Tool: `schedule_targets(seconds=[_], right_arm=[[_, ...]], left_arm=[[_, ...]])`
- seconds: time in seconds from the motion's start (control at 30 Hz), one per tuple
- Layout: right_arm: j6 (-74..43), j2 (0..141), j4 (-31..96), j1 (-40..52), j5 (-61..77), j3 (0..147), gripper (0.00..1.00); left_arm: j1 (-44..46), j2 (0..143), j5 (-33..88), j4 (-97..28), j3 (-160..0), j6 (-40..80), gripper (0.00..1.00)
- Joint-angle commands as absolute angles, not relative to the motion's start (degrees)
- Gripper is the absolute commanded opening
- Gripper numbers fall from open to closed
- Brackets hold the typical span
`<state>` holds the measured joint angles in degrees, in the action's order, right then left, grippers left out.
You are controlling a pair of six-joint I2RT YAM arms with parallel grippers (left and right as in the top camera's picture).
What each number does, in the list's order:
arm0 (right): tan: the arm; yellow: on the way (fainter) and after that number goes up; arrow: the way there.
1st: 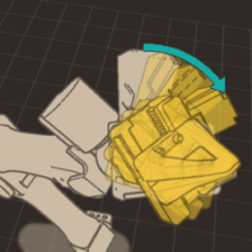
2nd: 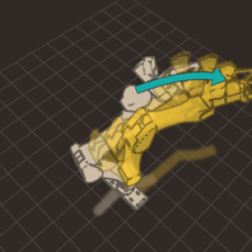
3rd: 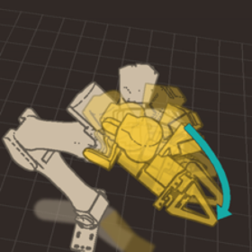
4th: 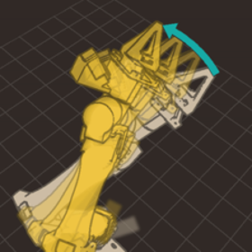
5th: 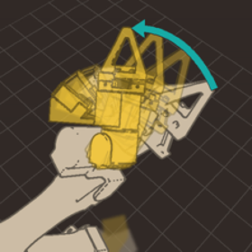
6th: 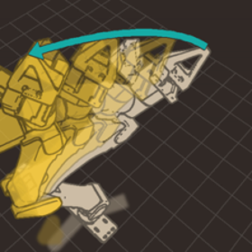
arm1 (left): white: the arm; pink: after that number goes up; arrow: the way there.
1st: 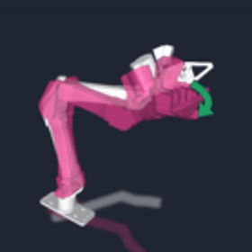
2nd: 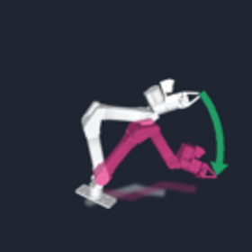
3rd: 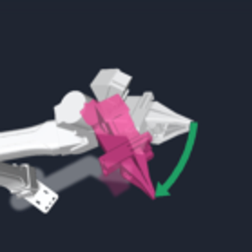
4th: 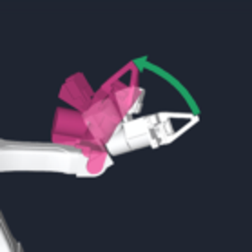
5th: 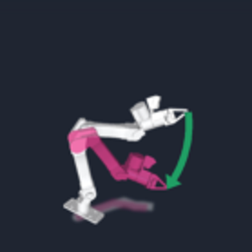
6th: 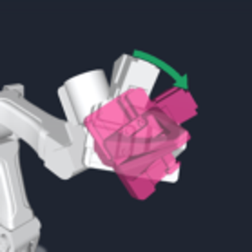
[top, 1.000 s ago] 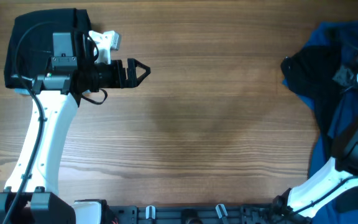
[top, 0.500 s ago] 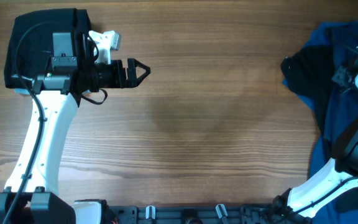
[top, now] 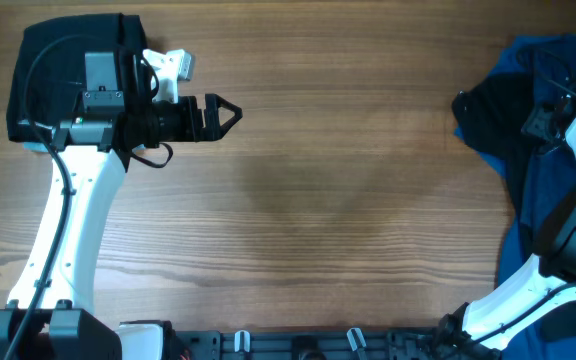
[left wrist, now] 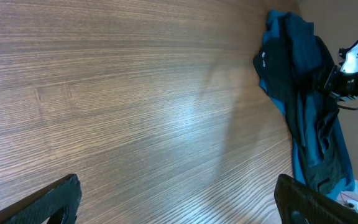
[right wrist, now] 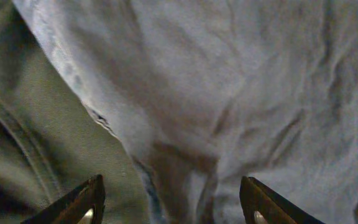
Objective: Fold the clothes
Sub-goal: 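Grasp the blue denim shorts with the right gripper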
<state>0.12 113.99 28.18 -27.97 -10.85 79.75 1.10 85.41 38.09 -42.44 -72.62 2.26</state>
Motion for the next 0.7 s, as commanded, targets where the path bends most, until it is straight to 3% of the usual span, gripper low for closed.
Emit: schedule_targets(seconds=[0.0, 0.53, 0.57, 0.63, 0.67], right_arm=[[0.6, 116.1, 27.8, -28.2, -9.1, 79.2, 0.70], [5.0, 118.8, 26.4, -28.2, -15.1, 79.2, 0.47], [5.0, 118.8, 26.4, -28.2, -15.1, 79.2, 0.41], [5.0, 118.8, 26.2, -28.2, -15.1, 79.2, 0.11], [5.0, 118.8, 26.1, -28.2, -15.1, 79.2, 0.04]], left_arm=[[0.8, 85.4, 39.2, -42.3, -73.3, 2.0, 1.00], [0.8, 85.4, 39.2, -42.3, -73.3, 2.0, 1.00], [0.8, 85.4, 39.2, -42.3, -73.3, 2.0, 1.00], [0.8, 85.4, 39.2, -42.3, -73.3, 2.0, 1.00], [0.8, 85.4, 39.2, -42.3, -73.3, 2.0, 1.00]])
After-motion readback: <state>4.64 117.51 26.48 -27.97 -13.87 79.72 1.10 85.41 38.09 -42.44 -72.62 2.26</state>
